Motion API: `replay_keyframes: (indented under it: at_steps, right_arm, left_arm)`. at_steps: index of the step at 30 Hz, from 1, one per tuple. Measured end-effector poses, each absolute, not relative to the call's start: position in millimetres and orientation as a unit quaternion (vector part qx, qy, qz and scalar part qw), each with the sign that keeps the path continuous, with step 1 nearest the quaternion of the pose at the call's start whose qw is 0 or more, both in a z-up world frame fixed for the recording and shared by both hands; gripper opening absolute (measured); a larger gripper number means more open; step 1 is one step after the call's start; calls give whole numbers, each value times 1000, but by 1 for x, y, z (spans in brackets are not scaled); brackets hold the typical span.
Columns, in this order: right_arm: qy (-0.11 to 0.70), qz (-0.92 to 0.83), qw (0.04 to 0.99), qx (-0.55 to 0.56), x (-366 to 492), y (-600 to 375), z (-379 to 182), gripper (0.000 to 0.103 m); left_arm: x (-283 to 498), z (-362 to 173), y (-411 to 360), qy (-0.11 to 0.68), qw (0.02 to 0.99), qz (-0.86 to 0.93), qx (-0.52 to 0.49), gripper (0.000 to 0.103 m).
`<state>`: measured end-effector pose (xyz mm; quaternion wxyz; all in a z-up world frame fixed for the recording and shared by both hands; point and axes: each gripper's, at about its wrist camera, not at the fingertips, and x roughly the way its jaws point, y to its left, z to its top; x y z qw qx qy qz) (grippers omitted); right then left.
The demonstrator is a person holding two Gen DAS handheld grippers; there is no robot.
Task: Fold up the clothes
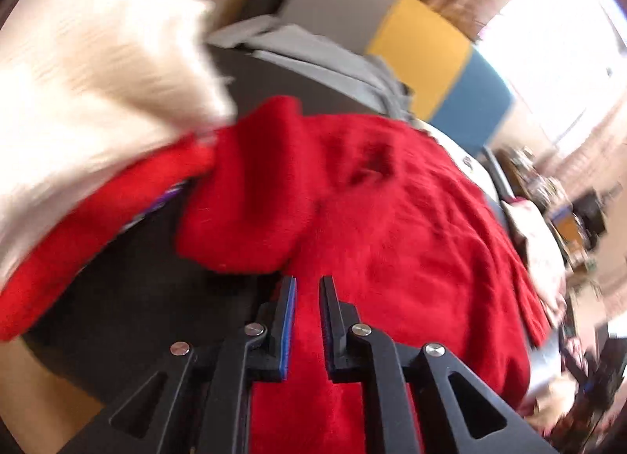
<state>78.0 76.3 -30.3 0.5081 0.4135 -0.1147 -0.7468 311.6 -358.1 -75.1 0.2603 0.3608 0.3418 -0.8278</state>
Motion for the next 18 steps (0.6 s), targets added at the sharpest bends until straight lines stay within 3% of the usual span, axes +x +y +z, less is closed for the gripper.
replay_keyframes:
  at_steps: [3, 5, 8, 13, 15, 17, 18]
  right_arm:
    - [-85, -762, 448, 459, 70, 84, -65, 78]
    - [-45, -768, 424, 478, 74, 76, -84, 76]
    - [4, -785, 390, 482, 78, 63, -104, 76]
    - [-67, -755, 443, 479, 69, 39, -117, 75]
    - [-121, -717, 483, 488, 63, 26, -127, 58]
    - [-177, -685, 493, 506, 52, 23, -138, 26]
    - [-216, -670, 495, 509, 45, 25, -140, 21]
  left_arm:
    - [319, -62, -345, 308, 284, -843, 337, 12]
    - [306, -60, -329, 282, 255, -860, 341, 18]
    - [276, -64, -298, 226, 207, -877, 369, 19]
    - [231, -105, -265, 222, 144, -864, 428, 19]
    - [224, -120, -262, 211, 153, -854, 450, 19]
    - [223, -120, -260, 204, 159, -860, 440, 19]
    - [227, -120, -260, 205, 156, -858, 444, 19]
